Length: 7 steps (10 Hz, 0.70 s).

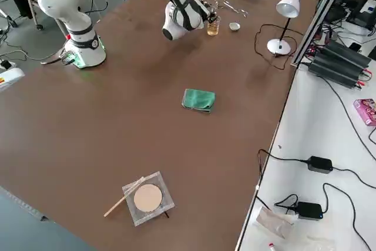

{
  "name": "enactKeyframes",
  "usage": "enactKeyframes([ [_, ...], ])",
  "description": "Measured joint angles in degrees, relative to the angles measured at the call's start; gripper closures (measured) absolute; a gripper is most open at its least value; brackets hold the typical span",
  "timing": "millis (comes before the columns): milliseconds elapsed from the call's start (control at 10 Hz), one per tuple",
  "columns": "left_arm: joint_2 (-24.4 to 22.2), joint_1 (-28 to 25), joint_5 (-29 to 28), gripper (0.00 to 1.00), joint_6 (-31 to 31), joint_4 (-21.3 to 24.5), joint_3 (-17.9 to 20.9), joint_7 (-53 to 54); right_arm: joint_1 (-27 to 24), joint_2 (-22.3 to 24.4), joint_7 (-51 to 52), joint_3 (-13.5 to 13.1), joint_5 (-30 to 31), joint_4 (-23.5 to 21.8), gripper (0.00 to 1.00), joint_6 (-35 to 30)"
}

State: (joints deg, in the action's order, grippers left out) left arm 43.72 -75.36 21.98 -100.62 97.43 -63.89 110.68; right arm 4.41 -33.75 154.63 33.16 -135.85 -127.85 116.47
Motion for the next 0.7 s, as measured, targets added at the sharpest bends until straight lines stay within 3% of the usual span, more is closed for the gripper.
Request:
enactKeyframes([
  [300, 2.65, -0.39, 6.02, 0.79, 5.43, -0.50, 6.59, 6.84, 0.05, 0.08, -0.11, 3.48, -5.29, -0.37, 0.61, 1.50],
  [700, 3.71, -0.36, 10.83, 0.79, 12.91, -1.63, 9.77, 7.18, 0.50, 0.07, -2.66, 6.28, -9.70, -0.58, 0.61, 2.24],
])
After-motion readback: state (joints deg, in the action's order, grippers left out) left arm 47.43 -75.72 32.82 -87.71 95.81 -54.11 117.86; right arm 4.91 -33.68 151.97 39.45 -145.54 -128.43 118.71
